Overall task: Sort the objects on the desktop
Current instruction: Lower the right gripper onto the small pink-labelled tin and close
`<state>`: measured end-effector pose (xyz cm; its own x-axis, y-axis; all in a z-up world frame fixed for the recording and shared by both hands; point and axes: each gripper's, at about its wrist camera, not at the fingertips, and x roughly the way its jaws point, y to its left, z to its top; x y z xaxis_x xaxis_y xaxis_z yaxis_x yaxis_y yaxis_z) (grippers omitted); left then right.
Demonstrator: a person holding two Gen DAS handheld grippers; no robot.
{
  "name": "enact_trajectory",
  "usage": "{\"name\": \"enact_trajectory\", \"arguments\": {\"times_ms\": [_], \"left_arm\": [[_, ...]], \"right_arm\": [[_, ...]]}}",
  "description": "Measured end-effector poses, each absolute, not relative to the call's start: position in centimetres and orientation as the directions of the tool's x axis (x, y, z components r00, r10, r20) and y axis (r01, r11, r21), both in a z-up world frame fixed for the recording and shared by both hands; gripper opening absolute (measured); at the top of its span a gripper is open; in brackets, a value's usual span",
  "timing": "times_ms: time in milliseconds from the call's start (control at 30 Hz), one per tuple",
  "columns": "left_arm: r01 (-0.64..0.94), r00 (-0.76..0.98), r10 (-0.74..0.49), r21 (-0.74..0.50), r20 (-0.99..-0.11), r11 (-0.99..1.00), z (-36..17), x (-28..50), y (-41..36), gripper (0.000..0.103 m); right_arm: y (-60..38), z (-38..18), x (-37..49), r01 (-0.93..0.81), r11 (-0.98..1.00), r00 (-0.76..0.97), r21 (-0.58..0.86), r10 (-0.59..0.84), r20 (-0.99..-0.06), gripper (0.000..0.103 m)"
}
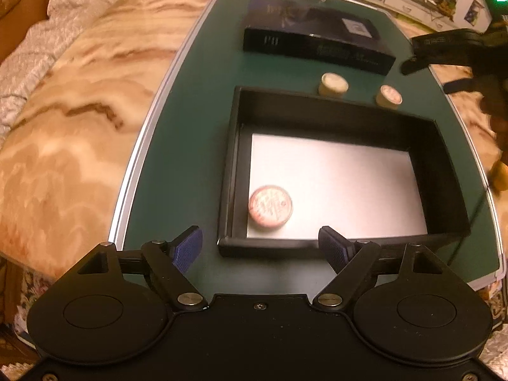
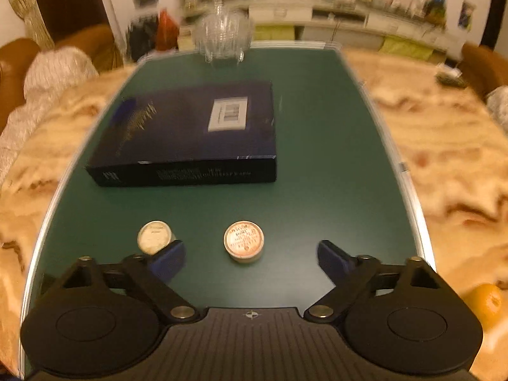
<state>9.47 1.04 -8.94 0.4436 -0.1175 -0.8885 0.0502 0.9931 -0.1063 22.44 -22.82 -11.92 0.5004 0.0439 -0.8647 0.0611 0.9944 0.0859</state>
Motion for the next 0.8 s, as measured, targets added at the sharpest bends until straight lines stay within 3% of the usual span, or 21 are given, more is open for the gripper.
{"name": "enact_trajectory", "arguments": {"times_ms": [100,200,367,467,500,800], "left_arm": [[0.044,0.435,-0.121,-0.113,-0.892,0.993,-9.2,9.6,1.8,0.080],[0.039,0.435,-0.122,-0.117,-0.892,0.992,-9.4,9.9,2.2,0.080],[0.044,0.427,-0.136,-0.130,-0.894,0.991,-9.9,10.2,2.5,0.080],[0.047,0.423,-0.145,-0.138,-0.894,0.989,-10.1,10.2,2.6,0.081],[0.048,0.423,-0.146,-0.139,-0.894,0.989,-10.2,10.3,2.6,0.081],[0.051,0.427,-0.147,-0.139,-0.892,0.989,-10.1,10.3,2.9,0.081]], "right_arm": [[-23.0,-12.6,25.7,0.038,0.997,0.476,0.067,0.041,-0.879,0.088],[-23.2,-13.3,28.9,0.015,0.999,0.450,0.049,0.037,-0.892,0.077],[-22.8,-14.7,31.2,0.017,0.999,0.419,0.039,0.028,-0.908,0.069],[-22.9,-15.3,31.2,0.034,0.998,0.405,0.050,0.032,-0.914,0.055],[-22.9,-15.4,31.2,0.040,0.998,0.401,0.054,0.034,-0.915,0.045],[-22.9,-14.7,28.6,0.054,0.995,0.416,0.082,0.052,-0.908,0.045]]}}
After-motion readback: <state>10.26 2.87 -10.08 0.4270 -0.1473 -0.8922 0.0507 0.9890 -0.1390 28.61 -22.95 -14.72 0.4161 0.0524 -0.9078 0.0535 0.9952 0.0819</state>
